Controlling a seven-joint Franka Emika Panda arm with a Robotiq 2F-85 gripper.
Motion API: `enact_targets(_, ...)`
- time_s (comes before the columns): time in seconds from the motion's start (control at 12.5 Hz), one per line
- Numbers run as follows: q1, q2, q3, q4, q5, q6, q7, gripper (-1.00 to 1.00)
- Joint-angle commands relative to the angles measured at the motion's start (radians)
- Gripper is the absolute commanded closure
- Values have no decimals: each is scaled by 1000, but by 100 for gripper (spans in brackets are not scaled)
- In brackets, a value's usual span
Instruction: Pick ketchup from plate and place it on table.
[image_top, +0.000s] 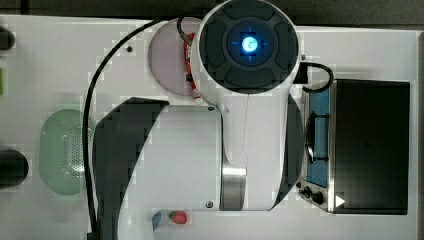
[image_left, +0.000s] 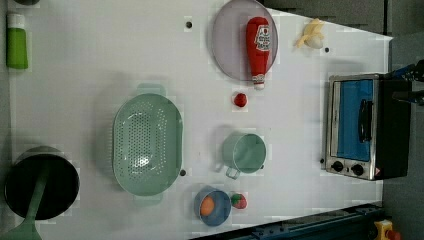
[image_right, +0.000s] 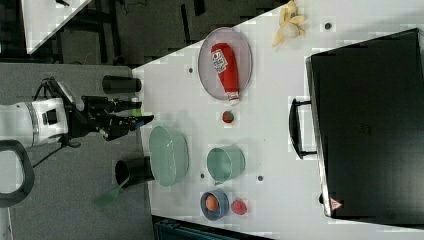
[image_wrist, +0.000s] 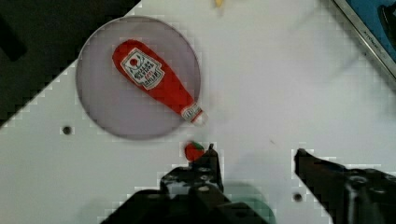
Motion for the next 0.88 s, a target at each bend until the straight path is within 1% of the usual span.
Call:
enact_targets(0.08, -98, -151, 54, -61, 11, -159, 28, -60)
enact_targets(0.16, -97, -143, 55, -63, 11, -157, 27, -82)
enact_targets(0.24, -95, -129, 57, -63, 11, -153, 27, -99)
enact_targets(0.48, -90, -50, 71, -63, 11, -108, -10, -100)
enact_targets(0.88, -79, 134, 98, -56, 11, 34, -137, -100)
